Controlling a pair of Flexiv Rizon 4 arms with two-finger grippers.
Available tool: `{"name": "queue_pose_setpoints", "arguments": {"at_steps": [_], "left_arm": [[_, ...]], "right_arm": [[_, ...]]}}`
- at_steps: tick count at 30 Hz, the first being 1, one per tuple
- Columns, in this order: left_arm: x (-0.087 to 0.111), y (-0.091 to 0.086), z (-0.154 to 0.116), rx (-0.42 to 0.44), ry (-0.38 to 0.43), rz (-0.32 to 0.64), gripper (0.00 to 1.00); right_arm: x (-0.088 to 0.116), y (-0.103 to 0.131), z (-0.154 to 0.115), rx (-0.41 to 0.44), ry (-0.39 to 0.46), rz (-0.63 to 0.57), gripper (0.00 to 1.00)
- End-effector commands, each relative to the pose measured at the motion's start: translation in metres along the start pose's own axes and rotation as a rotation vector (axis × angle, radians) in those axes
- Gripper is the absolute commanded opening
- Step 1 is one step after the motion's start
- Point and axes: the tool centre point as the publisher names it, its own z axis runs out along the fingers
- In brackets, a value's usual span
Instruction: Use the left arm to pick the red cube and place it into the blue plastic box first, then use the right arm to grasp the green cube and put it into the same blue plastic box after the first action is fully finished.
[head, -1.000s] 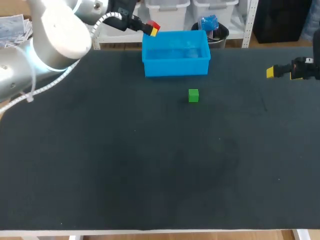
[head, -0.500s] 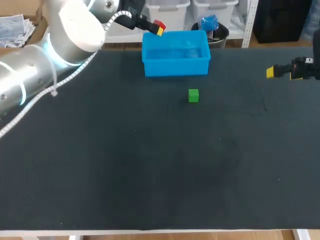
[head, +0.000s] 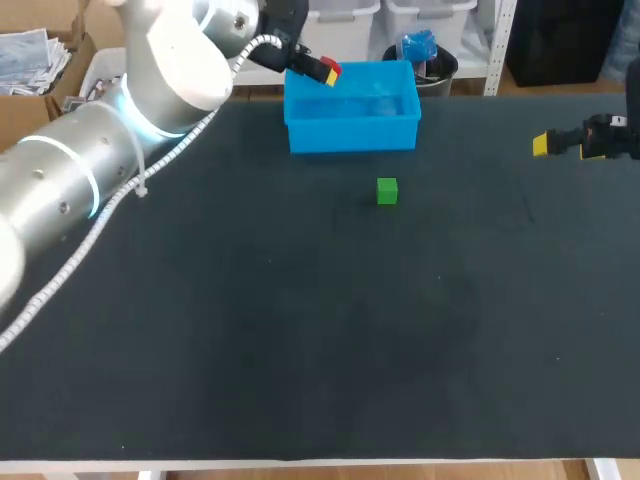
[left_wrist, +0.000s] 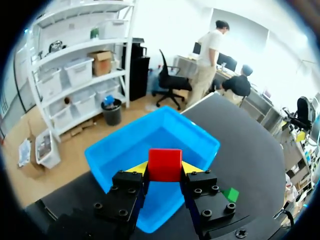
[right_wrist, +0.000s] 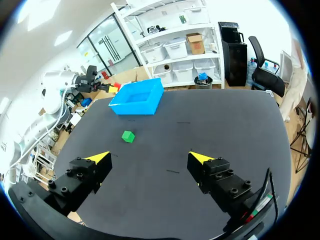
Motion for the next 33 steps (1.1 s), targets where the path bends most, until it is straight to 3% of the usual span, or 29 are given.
{"name": "queue_pose_setpoints", "arguments": {"at_steps": [1,18,21,26,33], "left_arm": [[-0.003,0.01,0.016,0.008,0.026,-0.009,0.0],[0.006,0.011,0.027,-0.012,0.089,-0.024,0.0],[0.007,0.011,0.028,-0.016,0.1,-0.024,0.33],[0.008,0.007,0.03,-0.019,0.117,-0.018,0.71],[0.003,0.005,0.028,-0.023,0.123,-0.009,0.98]], "right_arm": [[0.0,0.0,0.0,-0.001,0.0,-0.001,1.0],[0.0,0.0,0.0,-0.001,0.0,-0.001,1.0],[0.0,0.0,0.0,-0.001,0.0,-0.001,1.0],[0.0,0.0,0.0,-0.001,0.0,-0.001,1.0],[0.0,0.0,0.0,-0.001,0.0,-0.001,1.0]]}}
